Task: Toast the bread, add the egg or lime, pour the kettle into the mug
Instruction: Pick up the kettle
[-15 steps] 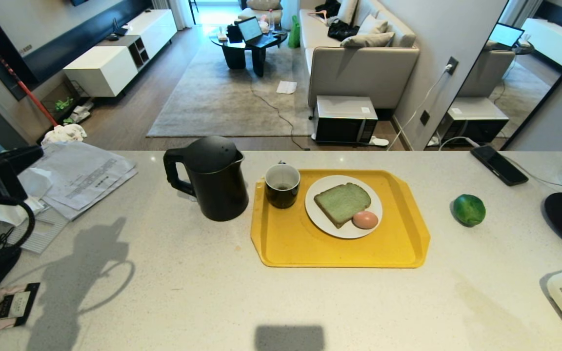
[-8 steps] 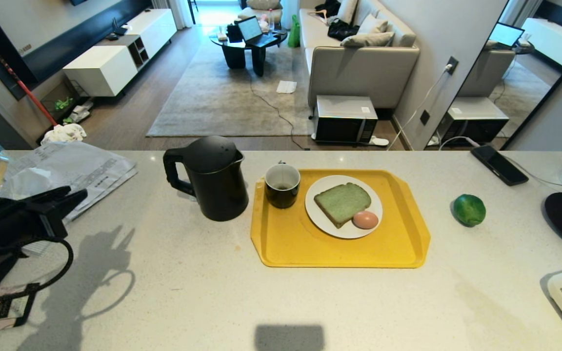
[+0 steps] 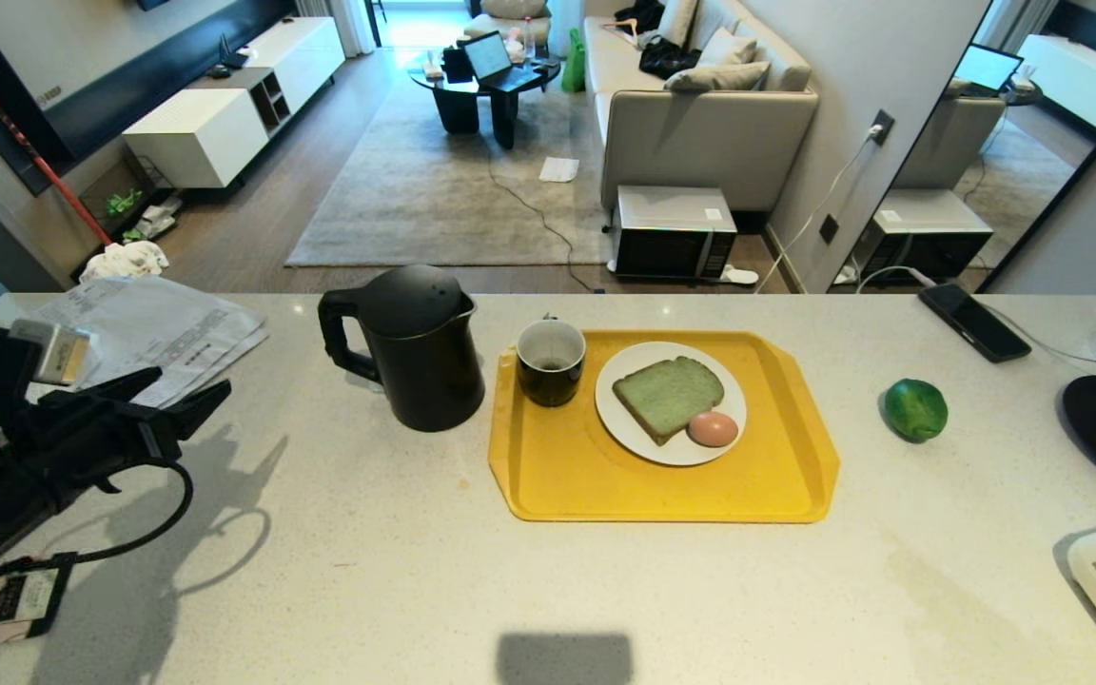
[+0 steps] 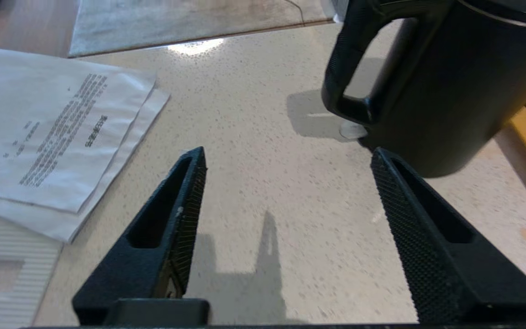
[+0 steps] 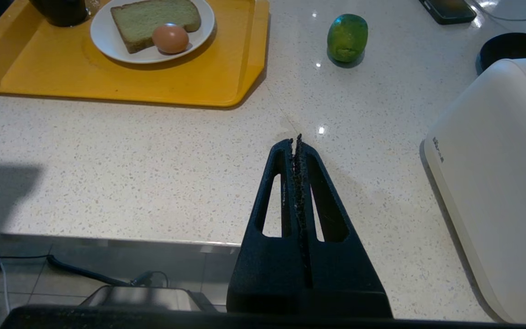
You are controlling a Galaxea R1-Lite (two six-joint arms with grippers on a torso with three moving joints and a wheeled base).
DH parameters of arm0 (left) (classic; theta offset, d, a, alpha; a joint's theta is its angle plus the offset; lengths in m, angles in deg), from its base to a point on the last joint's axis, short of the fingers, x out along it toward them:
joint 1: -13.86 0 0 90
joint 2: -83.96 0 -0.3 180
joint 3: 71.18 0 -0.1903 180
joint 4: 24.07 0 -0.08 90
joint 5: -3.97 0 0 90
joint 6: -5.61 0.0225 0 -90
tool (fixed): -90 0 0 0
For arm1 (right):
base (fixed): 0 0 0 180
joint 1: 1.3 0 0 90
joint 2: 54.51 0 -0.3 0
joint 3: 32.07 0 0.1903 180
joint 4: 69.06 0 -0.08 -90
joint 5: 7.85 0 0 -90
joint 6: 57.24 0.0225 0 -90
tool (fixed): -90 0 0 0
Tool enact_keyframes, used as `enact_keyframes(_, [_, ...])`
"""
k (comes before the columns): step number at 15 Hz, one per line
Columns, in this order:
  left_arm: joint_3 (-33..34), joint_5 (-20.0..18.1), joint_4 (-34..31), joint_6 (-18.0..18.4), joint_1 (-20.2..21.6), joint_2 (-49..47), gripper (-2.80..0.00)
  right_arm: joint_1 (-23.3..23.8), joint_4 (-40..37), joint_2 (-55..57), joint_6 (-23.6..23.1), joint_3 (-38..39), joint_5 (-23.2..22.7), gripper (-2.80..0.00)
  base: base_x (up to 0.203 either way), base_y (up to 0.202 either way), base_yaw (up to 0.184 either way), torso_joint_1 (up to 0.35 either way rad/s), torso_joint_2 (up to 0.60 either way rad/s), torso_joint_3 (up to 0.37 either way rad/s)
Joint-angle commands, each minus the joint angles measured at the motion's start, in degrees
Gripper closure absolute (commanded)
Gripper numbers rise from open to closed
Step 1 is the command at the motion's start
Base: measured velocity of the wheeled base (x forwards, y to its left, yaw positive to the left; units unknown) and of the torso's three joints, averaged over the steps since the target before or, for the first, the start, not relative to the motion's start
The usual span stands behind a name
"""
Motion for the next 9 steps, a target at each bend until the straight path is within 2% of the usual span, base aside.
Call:
enact_keyframes(1, [-5.89,-0.29,2.88,0.44,0.03,-9.16,-2.80,0.00,0.03,0.05,0.00,0.00,-0.01,0.00,0.000,0.000,0.000,0.000,0.00,0.000])
enact_keyframes(5, [-15.47,-0.54,3.42,1.13,-0.19,-16.95,-2.80,0.00,0.03,0.05,0.00,0.00,-0.01,0.00,0.000,0.000,0.000,0.000,0.00,0.000])
enact_keyframes(9, [-19.72,-0.53,3.24,1.00,-2.91,-21.24,-2.80,0.00,0.03,0.05,0.00,0.00,-0.01,0.00,0.000,0.000,0.000,0.000,0.00,0.000])
